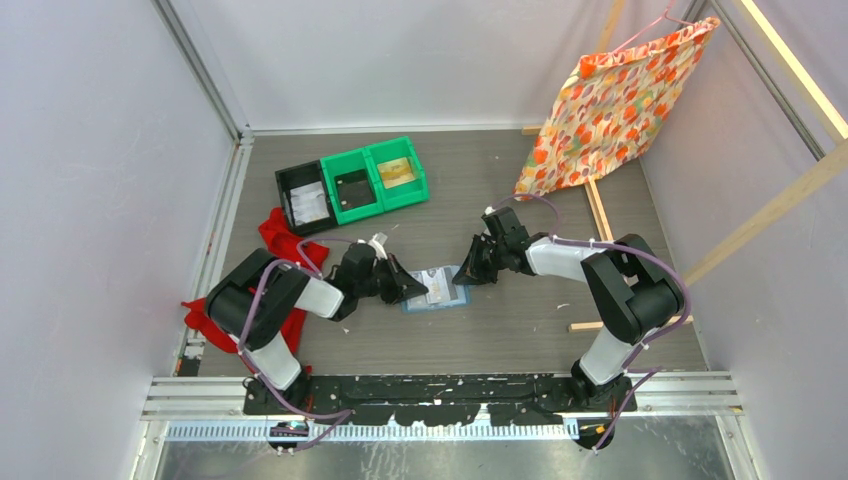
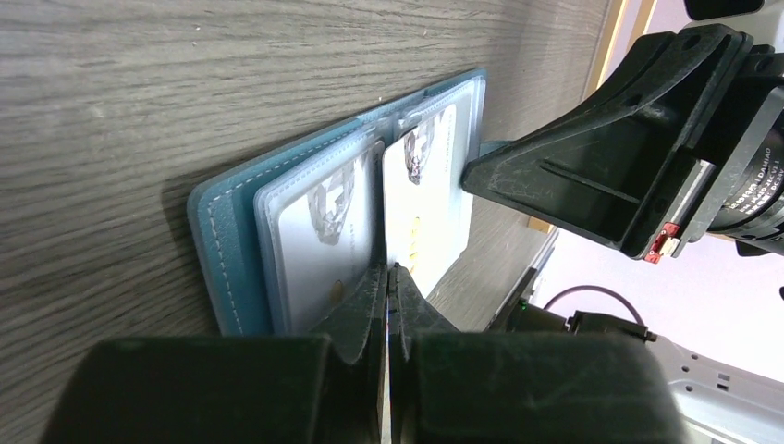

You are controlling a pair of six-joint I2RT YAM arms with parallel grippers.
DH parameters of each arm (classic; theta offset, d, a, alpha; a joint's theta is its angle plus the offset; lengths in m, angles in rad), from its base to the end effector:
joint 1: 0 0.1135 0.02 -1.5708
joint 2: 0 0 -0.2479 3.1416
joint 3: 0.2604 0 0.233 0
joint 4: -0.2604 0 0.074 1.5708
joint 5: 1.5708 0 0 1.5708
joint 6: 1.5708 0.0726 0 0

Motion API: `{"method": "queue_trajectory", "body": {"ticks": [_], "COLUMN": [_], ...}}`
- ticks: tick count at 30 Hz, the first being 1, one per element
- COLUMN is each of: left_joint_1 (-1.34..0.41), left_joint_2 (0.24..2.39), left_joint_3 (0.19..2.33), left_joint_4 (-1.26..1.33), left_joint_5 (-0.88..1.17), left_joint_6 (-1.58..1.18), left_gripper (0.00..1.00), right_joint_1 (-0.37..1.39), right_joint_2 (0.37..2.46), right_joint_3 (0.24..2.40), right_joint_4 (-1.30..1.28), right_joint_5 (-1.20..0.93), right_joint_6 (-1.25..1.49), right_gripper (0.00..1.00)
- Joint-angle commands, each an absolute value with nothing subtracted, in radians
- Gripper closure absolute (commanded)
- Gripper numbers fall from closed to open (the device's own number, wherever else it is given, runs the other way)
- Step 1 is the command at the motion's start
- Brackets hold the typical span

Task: Take the credit cards out of the card holder
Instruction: Remove the credit card from the card holder.

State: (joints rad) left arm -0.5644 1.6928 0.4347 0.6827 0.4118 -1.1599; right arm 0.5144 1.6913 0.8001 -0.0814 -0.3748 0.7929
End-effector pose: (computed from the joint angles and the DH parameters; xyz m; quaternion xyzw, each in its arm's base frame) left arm 0.2332 -0.1820 0.0873 -0.1590 0.8509 -0.4717 0.1677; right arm 0.2635 0.1794 0.1052 0.0760 0.9374 0.3174 0.1216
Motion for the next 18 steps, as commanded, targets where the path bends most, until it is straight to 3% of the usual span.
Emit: {"method": "queue_trajectory", "body": {"ticks": [1,9,18], "left_joint_1": [-0.550,-0.520,-0.518], "left_joint_2": [1.657,1.604,1.452], "left_joint_3": [0.416,0.392,0.459], "left_joint_4": [0.549,0.510,0.257], "left_joint_5": [0.367,0.398,0.437], "left_joint_6": [-1.089,-1.058,-0.922], "left_gripper": [0.99,1.00,0.99], "right_joint_1": [0.516,0.515,0.514], "right_joint_2": [1.752,1.747,1.723], "right_joint_3": [0.755,0.753,0.758], "right_joint_4": [-0.176,-0.175,-0.199], "right_joint_5": [-0.273,-0.278,-0.265], "right_joint_6": [0.754,0.754,0.740], "right_gripper": [0.99,0.99,0.99]}}
